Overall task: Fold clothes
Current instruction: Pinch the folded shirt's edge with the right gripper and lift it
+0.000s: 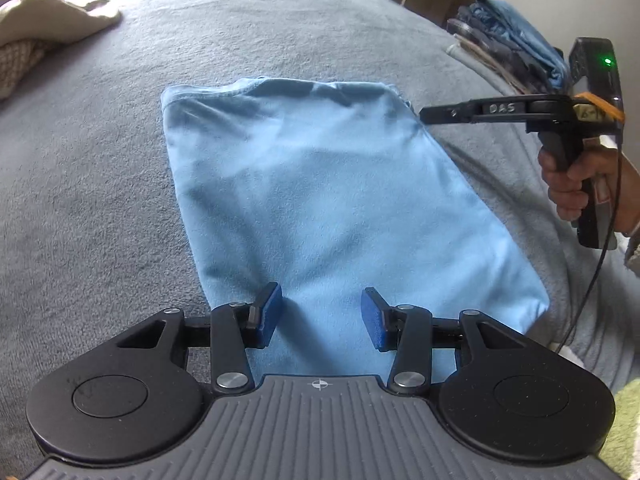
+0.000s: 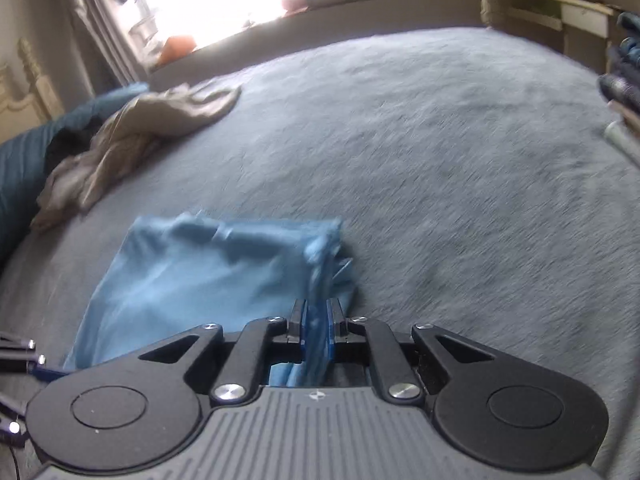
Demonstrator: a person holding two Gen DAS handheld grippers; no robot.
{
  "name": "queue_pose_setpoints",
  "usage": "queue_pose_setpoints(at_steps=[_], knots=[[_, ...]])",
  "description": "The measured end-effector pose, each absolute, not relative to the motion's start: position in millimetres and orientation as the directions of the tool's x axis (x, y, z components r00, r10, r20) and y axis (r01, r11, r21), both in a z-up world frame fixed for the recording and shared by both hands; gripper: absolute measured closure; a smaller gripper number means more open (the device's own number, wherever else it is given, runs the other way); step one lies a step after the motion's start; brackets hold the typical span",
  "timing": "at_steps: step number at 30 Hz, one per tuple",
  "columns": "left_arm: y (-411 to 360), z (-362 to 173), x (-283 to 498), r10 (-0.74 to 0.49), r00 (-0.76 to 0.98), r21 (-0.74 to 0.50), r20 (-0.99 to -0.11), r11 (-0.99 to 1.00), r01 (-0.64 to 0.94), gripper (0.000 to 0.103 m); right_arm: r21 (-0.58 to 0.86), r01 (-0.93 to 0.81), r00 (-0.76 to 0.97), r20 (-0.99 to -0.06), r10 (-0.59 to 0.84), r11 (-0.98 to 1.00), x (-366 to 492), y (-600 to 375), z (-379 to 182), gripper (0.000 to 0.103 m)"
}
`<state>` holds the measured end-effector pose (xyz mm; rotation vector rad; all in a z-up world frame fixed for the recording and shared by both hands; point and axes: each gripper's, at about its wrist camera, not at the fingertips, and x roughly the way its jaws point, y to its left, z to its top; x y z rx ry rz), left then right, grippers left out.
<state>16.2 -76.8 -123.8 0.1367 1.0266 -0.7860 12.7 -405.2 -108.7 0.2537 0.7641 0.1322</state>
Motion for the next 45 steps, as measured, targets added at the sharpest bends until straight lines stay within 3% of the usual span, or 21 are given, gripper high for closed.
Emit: queue_pose_setpoints(at_steps=[10,16,28,33,37,45], knots=[[-84,-125,13,-0.511,0.292,-0.21,-0.808,0.714,0.668,0.056,0.009,-0.156,0.699,-0.706,0.116,0.988,21,-394,-117,0.09],[-92,-104,20,-0.494,0.323,-0.127,-0.807,0.681,0.722,0.056,0.006,-0.227,0.7,-0.694,0.168,0.974,27,-398,-122,0.077],[-125,-121,21,-0.385,0.299,-0.015,-0.873,0.635,0.773,0.054,-0.02,-0.404,0.693,-0.66,0.291,0.915,40,-409,-134,0.076],[-124,-121,23,-0.376,0.287,-0.03,-0.881,0.65,0.76,0.053,0.031,-0.288,0.747,-0.618,0.245,0.957,52,-427,-141,0.078],[-123,-121,23,-0.379,0.285,-0.038,-0.88,0.654,0.756,0.053,0.185,-0.162,0.756,-0.607,0.242,0.969,65,-455,-143,0.079],[-119,-120,24,-0.395,0.285,-0.054,-0.873,0.659,0.75,0.053,0.293,-0.227,0.733,-0.576,0.361,0.929,48,-454,-123,0.078]])
